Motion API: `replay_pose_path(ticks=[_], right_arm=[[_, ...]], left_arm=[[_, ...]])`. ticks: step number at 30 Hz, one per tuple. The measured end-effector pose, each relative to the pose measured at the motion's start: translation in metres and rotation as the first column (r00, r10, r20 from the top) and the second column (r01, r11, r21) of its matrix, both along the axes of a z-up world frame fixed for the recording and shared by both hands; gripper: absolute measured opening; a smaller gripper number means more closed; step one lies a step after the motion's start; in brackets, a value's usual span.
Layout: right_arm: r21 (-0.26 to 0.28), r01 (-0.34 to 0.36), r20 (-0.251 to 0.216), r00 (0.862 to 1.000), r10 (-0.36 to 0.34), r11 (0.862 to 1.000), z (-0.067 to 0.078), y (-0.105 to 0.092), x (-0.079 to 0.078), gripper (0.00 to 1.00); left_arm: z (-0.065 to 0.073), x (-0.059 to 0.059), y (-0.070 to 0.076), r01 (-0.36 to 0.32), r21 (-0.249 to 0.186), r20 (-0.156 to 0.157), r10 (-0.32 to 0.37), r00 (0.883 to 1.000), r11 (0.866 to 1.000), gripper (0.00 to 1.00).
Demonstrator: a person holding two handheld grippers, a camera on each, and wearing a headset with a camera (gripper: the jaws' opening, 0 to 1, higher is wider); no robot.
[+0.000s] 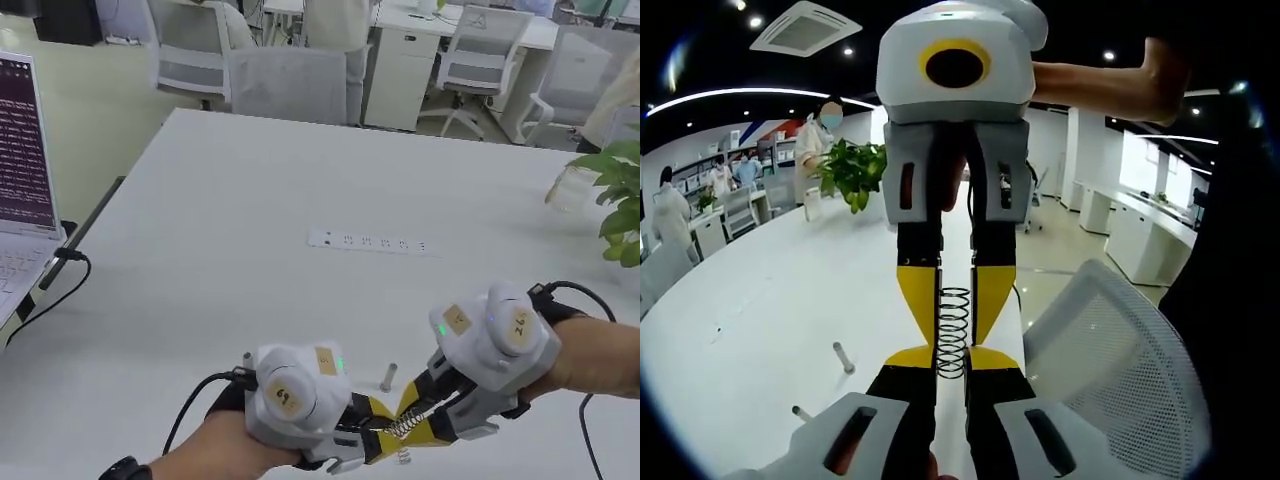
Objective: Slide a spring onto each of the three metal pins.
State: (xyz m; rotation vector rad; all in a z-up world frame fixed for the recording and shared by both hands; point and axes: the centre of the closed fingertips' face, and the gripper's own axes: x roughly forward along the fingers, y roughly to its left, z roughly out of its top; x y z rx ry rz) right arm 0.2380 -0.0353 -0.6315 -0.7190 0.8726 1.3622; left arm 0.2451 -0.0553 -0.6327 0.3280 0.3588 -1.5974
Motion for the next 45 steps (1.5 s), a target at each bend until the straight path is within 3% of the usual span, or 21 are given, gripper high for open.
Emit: replay_pose_path(ticks=[9, 13, 33, 41, 45], right_arm=[[0.008, 0.007, 0.009, 1.000, -0.007, 1.000, 0.002, 0.000, 0.001, 0.11], [0.037, 0.024, 0.024, 0.999, -0.025, 0.999, 0.007, 0.004, 0.005, 0.12], [0.050, 0.000, 0.017, 1.000, -0.001, 0.999, 0.009, 0.007, 0.002, 0.08], [0.045, -0.027, 0.023, 0.999, 0.026, 0.999, 0.003, 0.017, 0.008, 0.08], [0.045, -0.032, 0.033, 0.999, 0.031, 0.998, -0.001, 0.023, 0.016, 0.08]], left_arm=[[0.000, 0.000, -0.001, 0.001, 0.001, -0.006, -0.001, 1.000, 1.000, 0.02], [-0.001, -0.002, -0.001, 0.006, 0.002, -0.007, -0.006, 1.000, 1.000, 0.02], [0.001, 0.000, -0.001, -0.006, -0.007, -0.026, 0.006, 1.000, 1.000, 0.02], [-0.004, 0.006, 0.009, -0.050, -0.006, -0.032, 0.050, 0.998, 0.999, 0.03], [-0.008, 0.009, 0.019, -0.073, 0.003, -0.043, 0.073, 0.996, 0.997, 0.09]])
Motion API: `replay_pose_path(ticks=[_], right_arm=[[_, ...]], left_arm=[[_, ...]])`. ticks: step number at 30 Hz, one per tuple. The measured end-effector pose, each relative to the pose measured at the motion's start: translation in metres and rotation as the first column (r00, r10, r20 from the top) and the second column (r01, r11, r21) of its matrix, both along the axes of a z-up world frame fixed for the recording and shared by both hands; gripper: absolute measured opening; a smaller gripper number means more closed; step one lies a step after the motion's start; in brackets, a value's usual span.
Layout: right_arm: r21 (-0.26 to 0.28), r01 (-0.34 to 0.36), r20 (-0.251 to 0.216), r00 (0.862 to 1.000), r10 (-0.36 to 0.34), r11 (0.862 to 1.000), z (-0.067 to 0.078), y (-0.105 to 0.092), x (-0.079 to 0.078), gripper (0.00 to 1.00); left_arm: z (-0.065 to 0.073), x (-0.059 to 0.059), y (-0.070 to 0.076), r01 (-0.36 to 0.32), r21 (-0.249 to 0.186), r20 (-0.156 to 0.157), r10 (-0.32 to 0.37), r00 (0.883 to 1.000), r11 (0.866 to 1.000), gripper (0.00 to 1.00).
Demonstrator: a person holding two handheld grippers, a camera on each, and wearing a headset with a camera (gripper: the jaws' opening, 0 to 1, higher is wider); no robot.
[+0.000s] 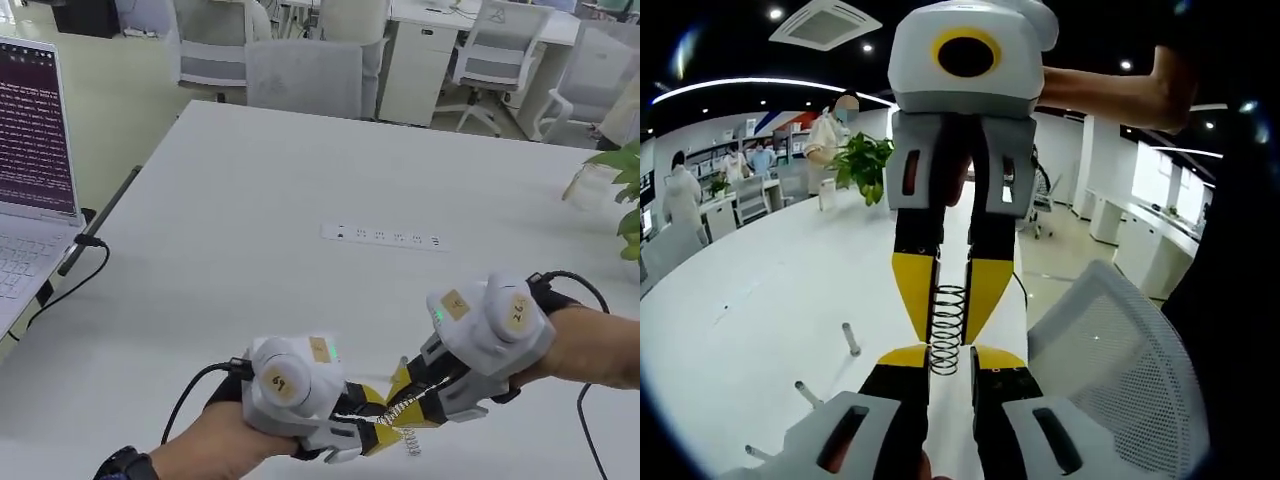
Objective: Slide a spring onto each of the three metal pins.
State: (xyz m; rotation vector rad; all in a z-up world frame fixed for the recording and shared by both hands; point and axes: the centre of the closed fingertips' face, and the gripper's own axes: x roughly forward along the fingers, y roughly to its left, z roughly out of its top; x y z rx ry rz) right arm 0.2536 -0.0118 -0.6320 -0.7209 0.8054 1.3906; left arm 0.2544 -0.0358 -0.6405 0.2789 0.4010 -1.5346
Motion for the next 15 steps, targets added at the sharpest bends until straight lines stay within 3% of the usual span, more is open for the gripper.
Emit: replay_pose_path(ticks=[15], right_arm=[[0.001, 0.016, 0.021, 1.000, -0.016, 1.000, -0.014, 0.021, 0.032, 0.08]], left_arm=[[-0.011, 0.023, 0.054, -0.141, 0.035, -0.020, 0.142, 0.990, 0.989, 0.21]])
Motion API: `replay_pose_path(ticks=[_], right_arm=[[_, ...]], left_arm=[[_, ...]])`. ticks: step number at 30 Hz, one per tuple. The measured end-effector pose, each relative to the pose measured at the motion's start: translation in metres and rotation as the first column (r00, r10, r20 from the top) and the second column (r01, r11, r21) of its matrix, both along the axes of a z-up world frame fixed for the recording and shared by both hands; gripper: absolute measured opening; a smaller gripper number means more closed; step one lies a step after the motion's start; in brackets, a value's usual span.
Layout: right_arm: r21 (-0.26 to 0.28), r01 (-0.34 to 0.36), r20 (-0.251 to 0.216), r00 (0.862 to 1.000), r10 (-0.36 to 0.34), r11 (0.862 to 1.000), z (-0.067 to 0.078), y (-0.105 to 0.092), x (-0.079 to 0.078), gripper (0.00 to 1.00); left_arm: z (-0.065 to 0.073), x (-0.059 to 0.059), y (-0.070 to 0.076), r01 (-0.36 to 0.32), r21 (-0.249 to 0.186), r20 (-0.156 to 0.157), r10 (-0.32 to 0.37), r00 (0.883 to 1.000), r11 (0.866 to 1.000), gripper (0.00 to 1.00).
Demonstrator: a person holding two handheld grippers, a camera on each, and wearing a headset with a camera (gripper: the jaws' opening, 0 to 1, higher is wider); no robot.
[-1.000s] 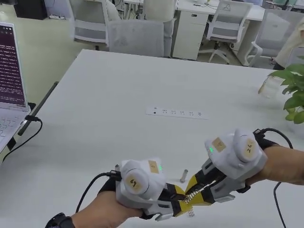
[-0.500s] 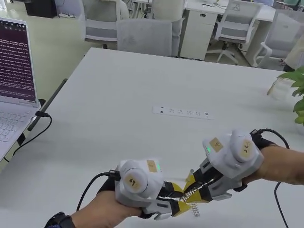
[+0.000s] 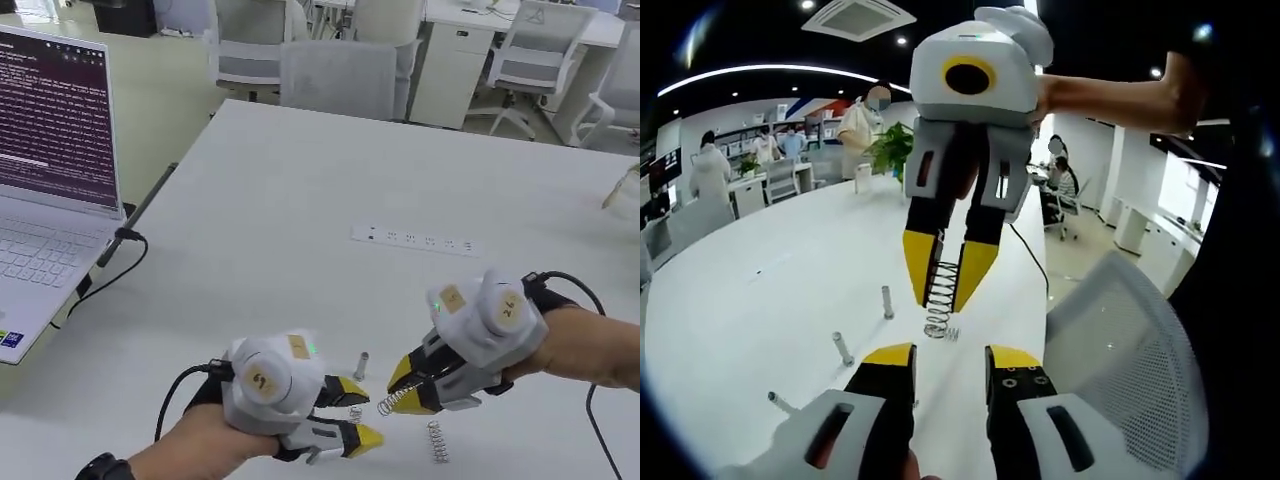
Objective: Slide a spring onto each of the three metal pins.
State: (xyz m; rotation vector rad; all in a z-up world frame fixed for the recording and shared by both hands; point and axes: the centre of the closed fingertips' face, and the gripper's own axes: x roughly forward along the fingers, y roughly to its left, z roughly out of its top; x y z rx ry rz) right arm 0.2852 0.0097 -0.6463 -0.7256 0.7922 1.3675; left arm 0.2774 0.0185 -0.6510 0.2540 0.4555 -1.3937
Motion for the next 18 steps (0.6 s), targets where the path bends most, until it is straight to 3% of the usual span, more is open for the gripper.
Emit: replay_pose_path(ticks=[9, 18], right_arm=[[-0.008, 0.045, 0.012, 0.999, -0.045, 0.999, -0.008, 0.001, 0.019, 0.08], [-0.022, 0.086, 0.016, 0.996, -0.085, 0.996, -0.018, 0.002, 0.036, 0.08]], left_arm=[[-0.010, 0.010, 0.031, -0.088, 0.024, -0.021, 0.089, 0.996, 0.996, 0.31], [-0.015, 0.020, 0.058, -0.172, 0.040, -0.036, 0.174, 0.984, 0.984, 0.40]])
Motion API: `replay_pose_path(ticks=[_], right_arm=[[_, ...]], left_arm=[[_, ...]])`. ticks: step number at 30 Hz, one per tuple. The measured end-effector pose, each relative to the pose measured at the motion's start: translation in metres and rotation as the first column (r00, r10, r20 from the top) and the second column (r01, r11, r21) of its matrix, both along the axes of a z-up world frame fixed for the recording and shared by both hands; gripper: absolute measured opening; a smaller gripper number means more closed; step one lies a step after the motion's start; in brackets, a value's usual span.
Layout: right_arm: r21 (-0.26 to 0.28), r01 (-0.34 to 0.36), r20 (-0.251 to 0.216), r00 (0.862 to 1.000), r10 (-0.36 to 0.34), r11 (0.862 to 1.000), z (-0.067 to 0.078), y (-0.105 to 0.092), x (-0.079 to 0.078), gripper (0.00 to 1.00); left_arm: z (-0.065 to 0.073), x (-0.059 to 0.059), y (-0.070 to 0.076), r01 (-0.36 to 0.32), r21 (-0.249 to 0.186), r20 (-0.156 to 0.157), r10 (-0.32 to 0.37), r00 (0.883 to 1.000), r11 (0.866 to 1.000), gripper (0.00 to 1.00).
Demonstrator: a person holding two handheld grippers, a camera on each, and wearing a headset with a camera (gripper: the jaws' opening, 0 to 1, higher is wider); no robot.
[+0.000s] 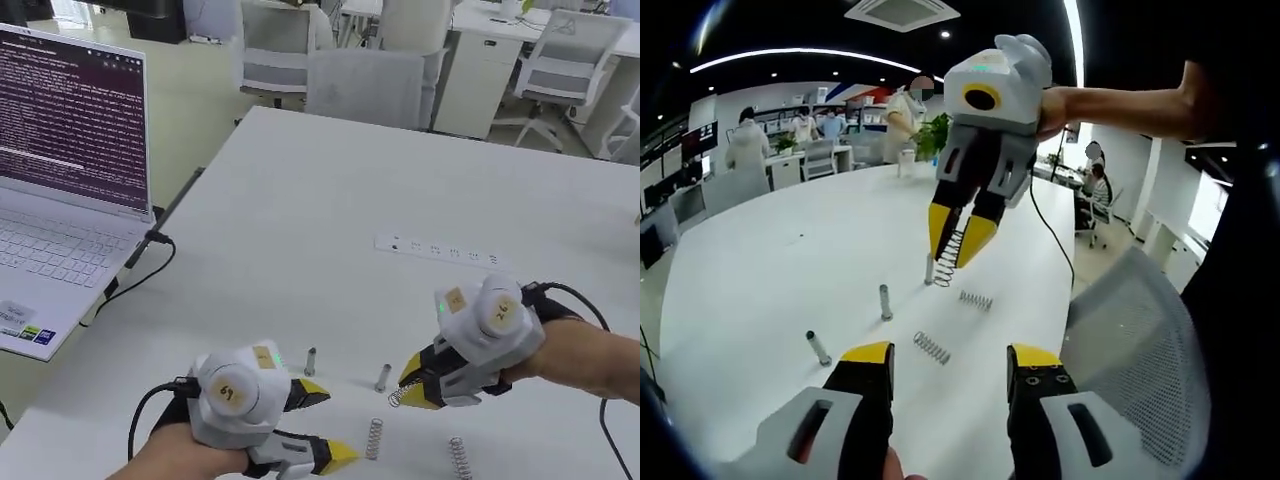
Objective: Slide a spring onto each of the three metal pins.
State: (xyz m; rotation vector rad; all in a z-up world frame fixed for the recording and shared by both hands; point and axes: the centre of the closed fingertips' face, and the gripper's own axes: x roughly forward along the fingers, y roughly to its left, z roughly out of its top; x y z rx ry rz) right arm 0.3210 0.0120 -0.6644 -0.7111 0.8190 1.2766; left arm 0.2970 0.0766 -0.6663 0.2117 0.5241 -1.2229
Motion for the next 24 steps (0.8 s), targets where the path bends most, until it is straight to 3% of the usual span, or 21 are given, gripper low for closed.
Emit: replay_pose_path(ticks=[14, 24], right_arm=[[-0.011, 0.050, -0.004, 0.999, -0.050, 0.999, -0.010, 0.007, 0.028, 0.08], [-0.021, 0.058, 0.001, 0.998, -0.058, 0.998, -0.014, 0.018, 0.050, 0.08]], left_arm=[[-0.004, 0.015, 0.039, -0.117, 0.024, -0.003, 0.117, 0.993, 0.993, 0.55], [-0.003, 0.016, 0.055, -0.167, 0.033, -0.001, 0.167, 0.986, 0.985, 0.63]])
